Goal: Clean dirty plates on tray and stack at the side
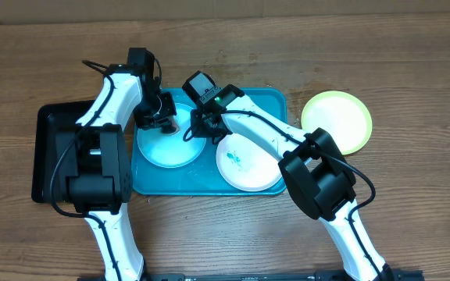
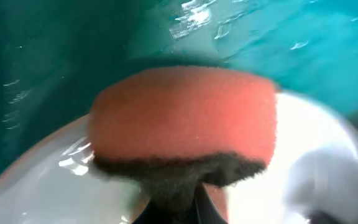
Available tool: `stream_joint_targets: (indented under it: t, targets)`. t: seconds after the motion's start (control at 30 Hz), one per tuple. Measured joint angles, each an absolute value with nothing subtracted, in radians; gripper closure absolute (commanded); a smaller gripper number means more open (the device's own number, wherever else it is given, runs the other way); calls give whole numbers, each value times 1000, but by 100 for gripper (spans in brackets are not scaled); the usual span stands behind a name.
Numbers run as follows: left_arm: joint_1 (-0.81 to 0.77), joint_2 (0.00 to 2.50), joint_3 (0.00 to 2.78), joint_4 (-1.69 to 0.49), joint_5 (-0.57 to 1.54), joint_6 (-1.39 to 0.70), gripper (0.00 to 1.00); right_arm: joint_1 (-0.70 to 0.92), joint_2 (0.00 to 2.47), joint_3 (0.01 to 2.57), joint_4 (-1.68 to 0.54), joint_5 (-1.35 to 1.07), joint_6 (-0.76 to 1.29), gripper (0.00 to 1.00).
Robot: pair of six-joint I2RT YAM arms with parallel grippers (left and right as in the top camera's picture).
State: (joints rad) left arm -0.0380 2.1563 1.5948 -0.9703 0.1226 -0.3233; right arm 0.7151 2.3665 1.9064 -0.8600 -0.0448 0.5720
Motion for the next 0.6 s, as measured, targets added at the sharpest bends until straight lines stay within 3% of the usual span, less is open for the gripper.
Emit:
stream_joint_targets:
  t: [0.2, 0.43, 0.6]
  targets:
    - [-57, 2156, 1585, -1197, -222, -414, 96, 716, 2366, 1906, -866, -41, 569, 96]
    - [-80, 2162, 1644, -1371, -436, -583, 96, 738, 2366, 1921, -896, 12, 570, 96]
    - [-14, 2165, 1817, -1512, -568, -727, 96, 724, 2367, 1977, -993, 83, 525, 96]
